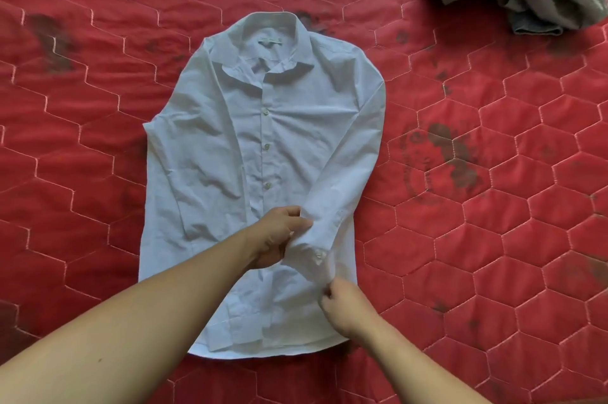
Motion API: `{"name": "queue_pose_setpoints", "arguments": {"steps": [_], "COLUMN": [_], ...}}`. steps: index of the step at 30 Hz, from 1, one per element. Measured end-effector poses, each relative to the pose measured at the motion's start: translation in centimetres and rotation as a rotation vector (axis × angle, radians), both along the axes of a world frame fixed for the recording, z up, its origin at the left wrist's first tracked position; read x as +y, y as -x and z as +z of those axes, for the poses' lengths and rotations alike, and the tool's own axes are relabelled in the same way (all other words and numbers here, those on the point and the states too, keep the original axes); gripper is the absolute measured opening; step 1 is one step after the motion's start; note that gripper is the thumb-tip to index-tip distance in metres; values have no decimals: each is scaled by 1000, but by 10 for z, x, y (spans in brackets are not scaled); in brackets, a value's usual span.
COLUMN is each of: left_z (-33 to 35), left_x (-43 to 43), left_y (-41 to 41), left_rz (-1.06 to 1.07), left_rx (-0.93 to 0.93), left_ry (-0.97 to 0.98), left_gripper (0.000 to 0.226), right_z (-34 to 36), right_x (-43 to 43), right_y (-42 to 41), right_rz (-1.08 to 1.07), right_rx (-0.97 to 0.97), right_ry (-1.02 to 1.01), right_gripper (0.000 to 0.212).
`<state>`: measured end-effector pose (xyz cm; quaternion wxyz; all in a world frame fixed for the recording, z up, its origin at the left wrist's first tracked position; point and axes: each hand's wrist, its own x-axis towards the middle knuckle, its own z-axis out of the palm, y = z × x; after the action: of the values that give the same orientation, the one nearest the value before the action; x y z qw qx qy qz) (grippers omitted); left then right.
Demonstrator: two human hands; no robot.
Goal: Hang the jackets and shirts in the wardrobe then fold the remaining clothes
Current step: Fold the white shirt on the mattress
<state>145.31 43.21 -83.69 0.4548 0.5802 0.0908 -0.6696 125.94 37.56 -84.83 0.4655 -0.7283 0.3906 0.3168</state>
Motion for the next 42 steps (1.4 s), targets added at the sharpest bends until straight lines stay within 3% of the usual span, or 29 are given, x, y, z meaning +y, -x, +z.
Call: {"name": "queue_pose_setpoints", "arguments": {"steps": [1,2,5,7,9,12,14,16,19,22,25,28,30,33,36,38,42], "left_z": [-1,-2,-4,-6,-7,-10,-16,-24,-34,-39,-40,-46,-46,-47,-50,-50,-45], "left_x": [1,2,4,6,6,7,10,14,24,34,40,52,62,75,74,60,7], "left_y": [-2,-4,-7,-8,-8,-1,7,14,21,23,24,21,18,16,10,1,-26], "left_rz": [-11,-27,-51,-38,-21,-43,-96,-182,-263,-377,-438,-425,-473,-670,-840,-880,-773], "left_rx": [-20,-40,-81,-89,-87,-78,-103,-156,-242,-288,-345,-203,-123,-228,-334,-438,-858], "left_ry": [-1,-5,-17,-25,-35,-61,-96,-152,-177,-97,-102,-134,-169,-294,-350,-316,-270], "left_gripper": [27,26,25,24,20,15,17,17,16,26,28,31,31,30,34,33,30], "right_z": [-4,-9,-17,-14,-4,-2,1,2,0,-15,-18,-17,-19,-21,-23,-31,-44], "right_x": [0,-1,-14,-32,-54,-85,-90,-82,-57,-34,-27,-27,-28,-31,-44,-58,-80], "right_y": [3,6,7,13,23,45,50,50,40,34,17,1,-7,-14,-19,-20,-23], "right_rz": [308,474,614,639,523,272,214,182,181,130,-306,-784,-917,-928,-760,-410,221], "right_rx": [28,48,13,40,192,366,416,336,53,-80,-77,-44,-47,-59,-144,-241,-189], "right_ry": [183,313,590,715,658,482,439,512,677,480,66,-219,-297,-288,-227,-37,462], "right_gripper": [20,26,37,33,21,29,26,20,20,31,33,27,33,37,56,75,63]}}
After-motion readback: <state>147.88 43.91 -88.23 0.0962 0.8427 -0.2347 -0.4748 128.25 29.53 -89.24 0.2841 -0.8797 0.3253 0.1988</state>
